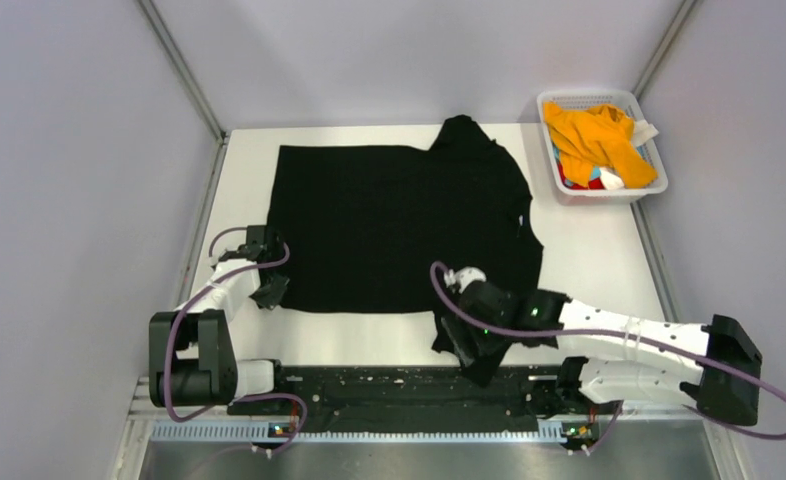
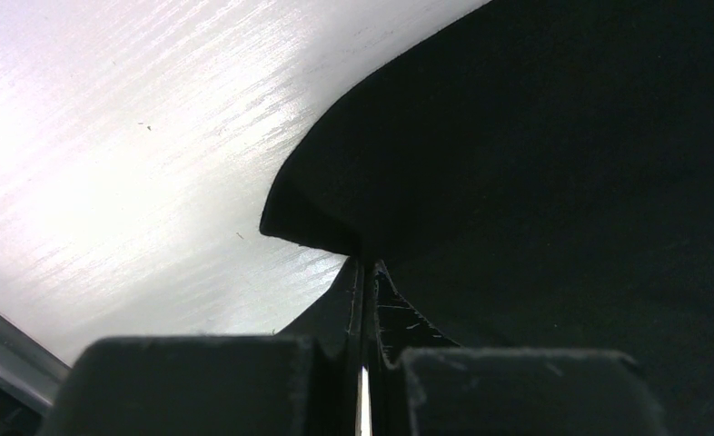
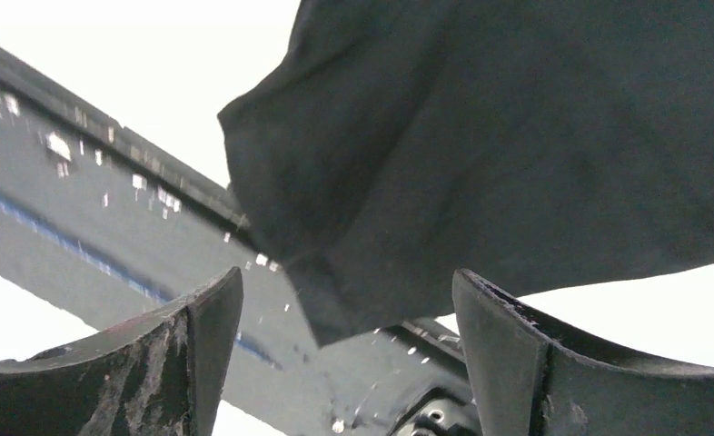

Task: Fold and stack the t-shirts
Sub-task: Grab the side of the flattened tshirt closest away from the robot with both arms

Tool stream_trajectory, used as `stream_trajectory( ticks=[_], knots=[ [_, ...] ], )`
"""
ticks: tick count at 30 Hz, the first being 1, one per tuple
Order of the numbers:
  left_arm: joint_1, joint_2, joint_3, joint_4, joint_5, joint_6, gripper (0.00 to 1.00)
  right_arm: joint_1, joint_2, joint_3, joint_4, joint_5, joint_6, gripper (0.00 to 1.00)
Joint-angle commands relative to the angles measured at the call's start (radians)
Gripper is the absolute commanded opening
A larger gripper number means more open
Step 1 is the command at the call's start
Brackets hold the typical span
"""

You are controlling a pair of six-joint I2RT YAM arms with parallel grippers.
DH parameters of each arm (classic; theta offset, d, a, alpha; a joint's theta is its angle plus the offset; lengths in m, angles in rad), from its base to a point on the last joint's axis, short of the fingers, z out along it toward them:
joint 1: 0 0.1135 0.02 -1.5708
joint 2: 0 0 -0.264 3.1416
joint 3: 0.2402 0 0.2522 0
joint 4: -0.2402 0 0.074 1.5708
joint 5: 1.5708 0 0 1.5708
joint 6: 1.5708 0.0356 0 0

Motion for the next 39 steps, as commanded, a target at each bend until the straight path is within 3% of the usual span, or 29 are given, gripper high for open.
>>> stream_trajectory(
  ticks=[1, 4, 10, 15, 18, 23, 27, 32, 36, 39],
  knots=[
    [0.006, -0.016, 0.000, -0.003, -0.007, 0.018, 0.00, 0.187, 0.048, -0.041, 0.017, -0.030, 0.081, 0.82],
    [0.005, -0.028, 0.001, -0.009, -0.009, 0.025, 0.00, 0.248, 0.110, -0.048, 0.051, 0.010, 0.127, 0.79],
    [0.005, -0.051, -0.001, -0.005, -0.003, 0.032, 0.00, 0.256, 0.177, -0.073, 0.089, 0.198, 0.211, 0.67],
    [0.006, -0.056, 0.000, -0.002, 0.005, 0.039, 0.00, 0.256, 0.248, -0.112, 0.203, 0.190, 0.223, 0.60],
    [0.006, -0.062, -0.009, -0.004, -0.007, 0.042, 0.00, 0.260, 0.271, -0.107, 0.179, 0.219, 0.273, 0.47],
    [0.007, -0.068, -0.012, -0.011, -0.009, 0.047, 0.00, 0.260, 0.239, -0.072, 0.076, 0.243, 0.306, 0.11],
    [0.007, -0.100, -0.016, -0.057, -0.014, 0.038, 0.00, 0.262, 0.182, -0.036, 0.020, 0.108, 0.247, 0.00],
    [0.007, -0.185, -0.041, -0.160, -0.043, 0.020, 0.00, 0.282, 0.118, -0.021, -0.069, -0.055, 0.227, 0.00],
    [0.007, -0.269, -0.070, -0.202, -0.031, 0.011, 0.00, 0.291, 0.096, -0.013, -0.122, -0.089, 0.229, 0.00],
    [0.007, -0.313, -0.083, -0.201, -0.017, 0.008, 0.00, 0.290, 0.090, 0.029, -0.146, -0.016, 0.221, 0.00]
  ],
)
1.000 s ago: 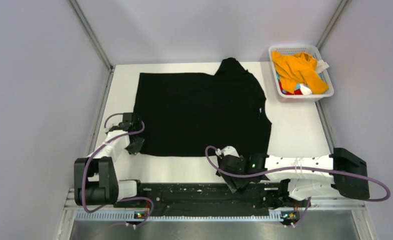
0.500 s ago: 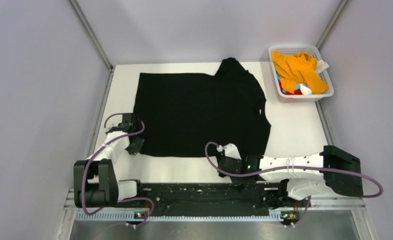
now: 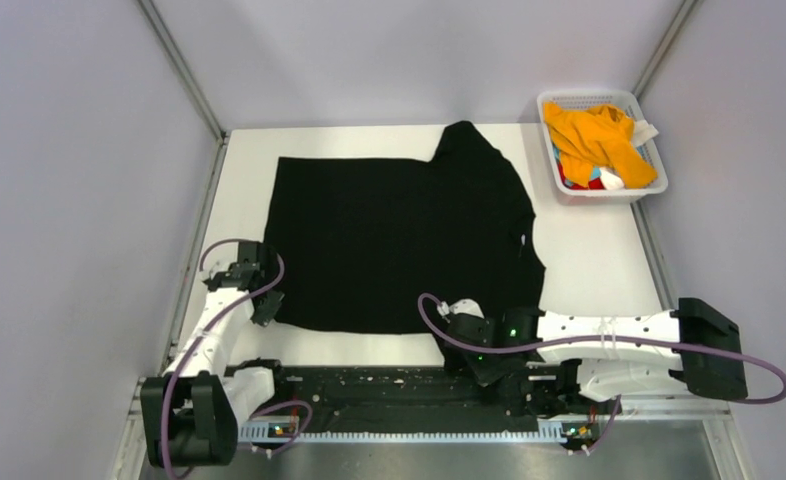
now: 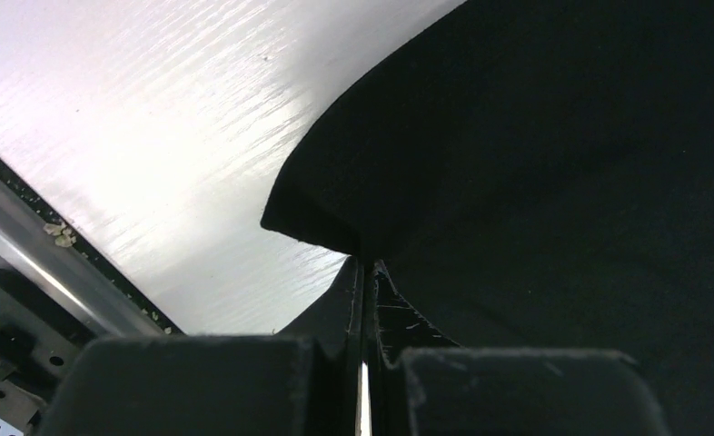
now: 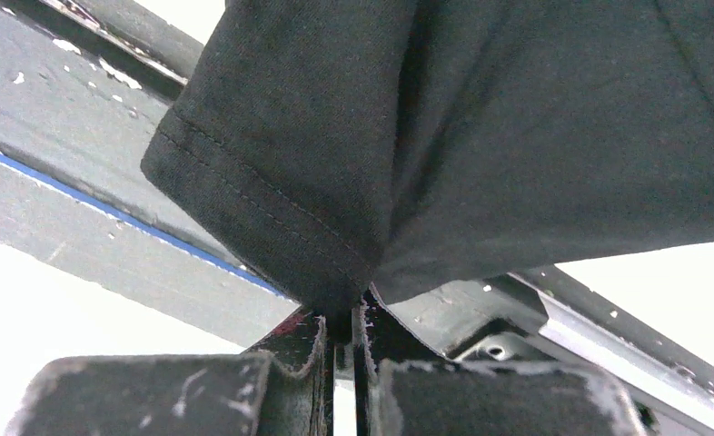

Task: Fold and stack the t-shirts
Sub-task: Grab the side of the flattened tshirt closest away from the robot with both arms

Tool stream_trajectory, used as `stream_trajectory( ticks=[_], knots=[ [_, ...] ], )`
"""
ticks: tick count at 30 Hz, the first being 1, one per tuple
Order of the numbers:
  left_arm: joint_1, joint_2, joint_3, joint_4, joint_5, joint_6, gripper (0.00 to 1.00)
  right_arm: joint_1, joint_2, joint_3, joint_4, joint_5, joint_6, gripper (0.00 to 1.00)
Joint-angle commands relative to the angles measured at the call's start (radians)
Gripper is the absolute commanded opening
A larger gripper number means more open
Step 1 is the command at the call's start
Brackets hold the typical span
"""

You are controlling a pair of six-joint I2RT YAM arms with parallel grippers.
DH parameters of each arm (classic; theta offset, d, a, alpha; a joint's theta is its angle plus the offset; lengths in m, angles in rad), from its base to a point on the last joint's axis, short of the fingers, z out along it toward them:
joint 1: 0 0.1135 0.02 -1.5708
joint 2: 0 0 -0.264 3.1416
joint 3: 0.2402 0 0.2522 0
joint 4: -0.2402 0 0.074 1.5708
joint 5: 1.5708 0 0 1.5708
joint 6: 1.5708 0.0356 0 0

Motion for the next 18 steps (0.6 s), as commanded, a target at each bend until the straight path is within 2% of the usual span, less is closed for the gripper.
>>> stream_trajectory(
  ticks=[1, 12, 18],
  knots=[
    [0.005, -0.061, -0.015, -0.043, -0.003, -0.016, 0.00, 0.008, -0.017, 0.096, -0.084, 0.053, -0.028, 0.00],
    [0.006, 0.024, 0.096, 0.015, 0.082, 0.018, 0.00, -0.197, 0.054, 0.311, -0.112, 0.225, -0.219, 0.00],
    [0.005, 0.065, 0.163, 0.029, 0.082, 0.010, 0.00, -0.290, 0.110, 0.406, -0.120, 0.327, -0.338, 0.00]
  ],
)
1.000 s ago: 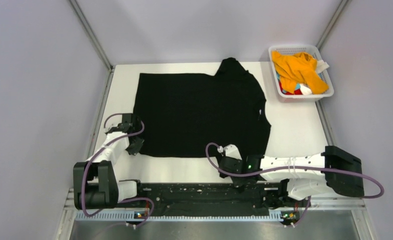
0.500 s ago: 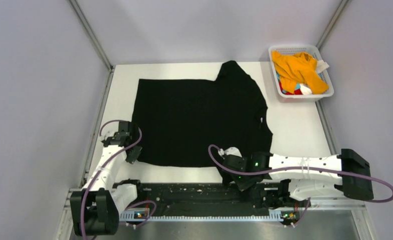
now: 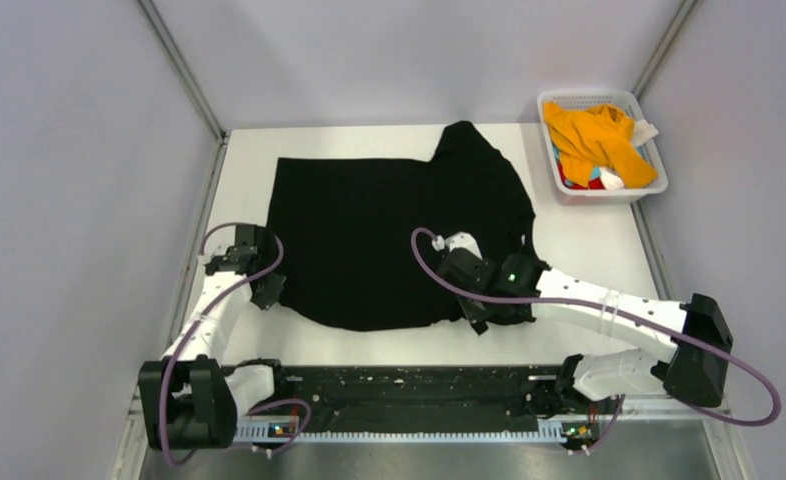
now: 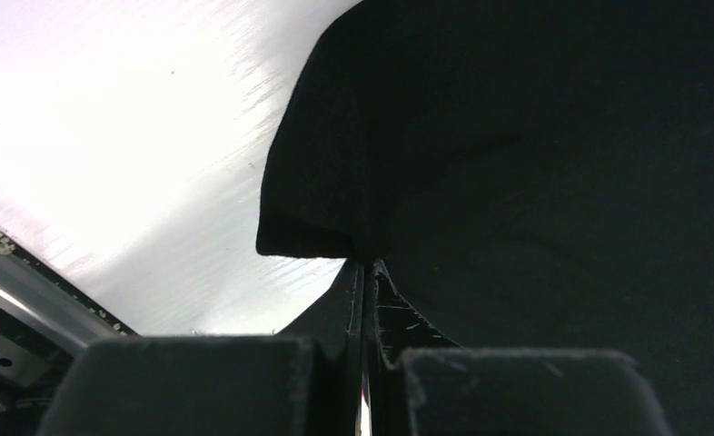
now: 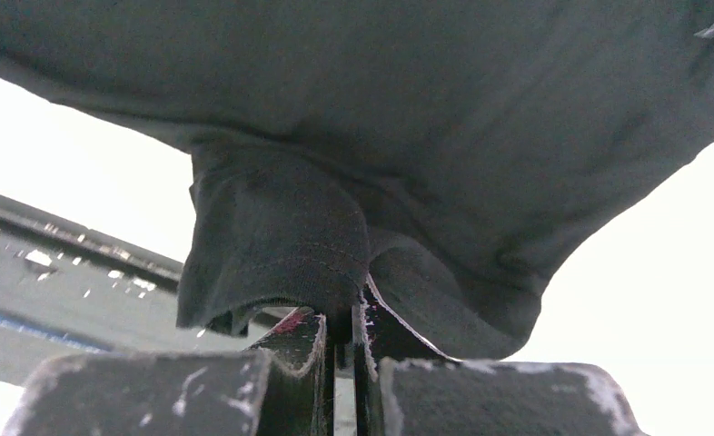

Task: Fold and stack the t-shirts
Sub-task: Fold the flattened tshirt in 1/3 of the way

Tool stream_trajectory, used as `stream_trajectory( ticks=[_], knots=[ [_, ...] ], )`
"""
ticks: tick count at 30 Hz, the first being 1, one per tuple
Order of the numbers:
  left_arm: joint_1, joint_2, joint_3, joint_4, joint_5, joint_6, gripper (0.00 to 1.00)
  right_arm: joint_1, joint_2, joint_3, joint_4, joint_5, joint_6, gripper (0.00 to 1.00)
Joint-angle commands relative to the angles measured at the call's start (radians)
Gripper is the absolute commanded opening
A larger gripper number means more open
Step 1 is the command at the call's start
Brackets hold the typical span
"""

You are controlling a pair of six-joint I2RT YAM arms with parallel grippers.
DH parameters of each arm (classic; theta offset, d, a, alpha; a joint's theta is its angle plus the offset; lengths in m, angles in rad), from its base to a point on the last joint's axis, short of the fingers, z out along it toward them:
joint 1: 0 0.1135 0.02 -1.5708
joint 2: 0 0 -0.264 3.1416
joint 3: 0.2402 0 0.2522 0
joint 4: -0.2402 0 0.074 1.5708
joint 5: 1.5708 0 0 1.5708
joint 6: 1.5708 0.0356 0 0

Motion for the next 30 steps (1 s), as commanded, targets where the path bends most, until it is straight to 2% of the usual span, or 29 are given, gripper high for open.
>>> stream_trajectory(
  ticks=[1, 13, 23, 30],
  knots=[
    [0.004, 0.030, 0.084, 0.036, 0.007, 0.005, 0.00, -0.052, 0.038, 0.096, -0.015, 0.136, -0.124, 0.00],
    [0.009, 0.154, 0.210, 0.041, -0.021, 0.006, 0.00, -0.206, 0.138, 0.202, 0.077, 0.244, -0.263, 0.00],
    [0.017, 0.293, 0.317, 0.091, 0.023, 0.035, 0.00, -0.332, 0.178, 0.230, 0.187, 0.157, -0.389, 0.00],
    [0.018, 0.388, 0.402, 0.086, 0.006, 0.039, 0.00, -0.381, 0.271, 0.304, 0.204, 0.137, -0.457, 0.00]
  ],
)
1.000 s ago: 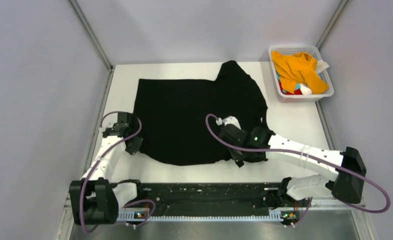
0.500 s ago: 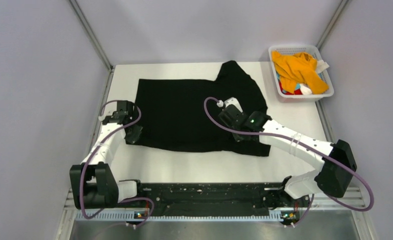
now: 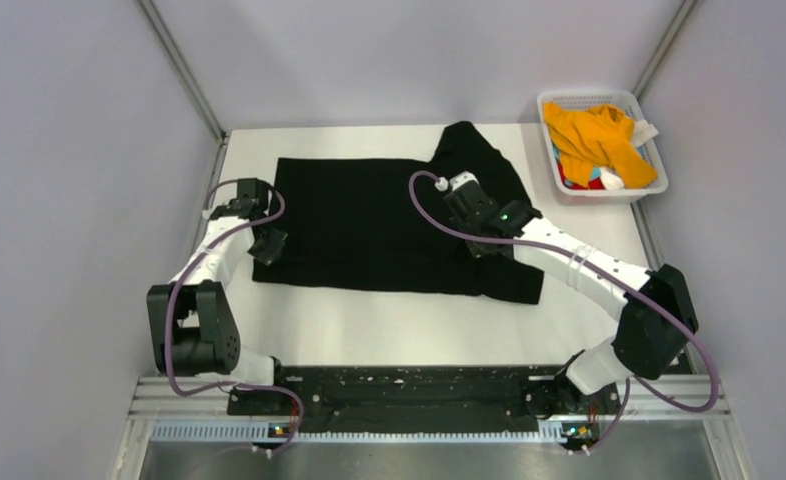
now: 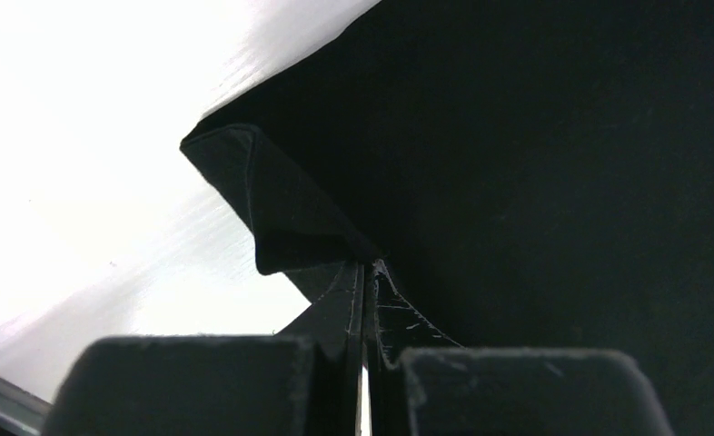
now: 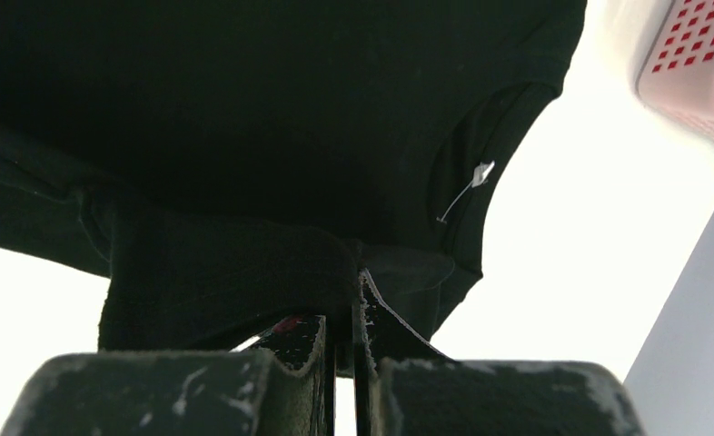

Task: Fold and stack the t-shirts
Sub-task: Fold the flattened tshirt in 1/3 of the way

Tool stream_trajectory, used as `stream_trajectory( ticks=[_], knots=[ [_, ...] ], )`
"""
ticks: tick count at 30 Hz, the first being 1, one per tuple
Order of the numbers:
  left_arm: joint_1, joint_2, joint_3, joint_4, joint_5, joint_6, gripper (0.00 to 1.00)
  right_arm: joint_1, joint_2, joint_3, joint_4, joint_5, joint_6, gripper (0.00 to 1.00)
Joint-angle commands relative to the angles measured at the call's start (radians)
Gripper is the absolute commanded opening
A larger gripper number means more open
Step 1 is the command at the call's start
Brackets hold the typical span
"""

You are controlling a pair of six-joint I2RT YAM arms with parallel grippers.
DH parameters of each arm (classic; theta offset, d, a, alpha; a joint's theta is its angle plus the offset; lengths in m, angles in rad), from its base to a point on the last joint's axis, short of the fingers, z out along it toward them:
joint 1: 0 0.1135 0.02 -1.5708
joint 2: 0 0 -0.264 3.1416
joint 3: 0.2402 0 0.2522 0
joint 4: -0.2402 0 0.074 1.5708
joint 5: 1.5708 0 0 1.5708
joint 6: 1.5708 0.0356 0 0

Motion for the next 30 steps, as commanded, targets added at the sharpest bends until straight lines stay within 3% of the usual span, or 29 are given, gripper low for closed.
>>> stream_trajectory(
  ticks=[1, 6, 20, 22, 24, 25, 28, 30],
  knots=[
    [0.008, 0.040, 0.074, 0.026, -0.021, 0.015, 0.00, -0.042, 0.065, 0.092, 0.050, -0.024, -0.068, 0.00],
    [0.021, 0.021, 0.087, 0.054, -0.025, 0.033, 0.00, -0.072, 0.137, 0.139, 0.073, -0.045, -0.167, 0.00],
    [0.030, 0.253, 0.188, 0.119, 0.047, 0.040, 0.02, -0.149, 0.423, 0.318, 0.199, -0.053, -0.459, 0.00],
    [0.035, 0.272, 0.219, 0.099, 0.037, 0.041, 0.21, -0.159, 0.478, 0.354, 0.223, -0.030, -0.479, 0.11],
    [0.040, 0.283, 0.253, 0.064, 0.021, 0.045, 0.47, -0.174, 0.546, 0.408, 0.243, 0.028, -0.467, 0.44],
    [0.041, 0.283, 0.268, 0.047, 0.011, 0.047, 0.57, -0.181, 0.572, 0.444, 0.249, 0.063, -0.451, 0.54],
    [0.045, 0.260, 0.301, 0.016, -0.016, 0.062, 0.97, -0.192, 0.595, 0.512, 0.290, 0.185, -0.392, 0.67],
    [0.045, 0.233, 0.310, -0.002, -0.037, 0.067, 0.99, -0.193, 0.562, 0.500, 0.351, 0.228, -0.349, 0.84]
  ],
)
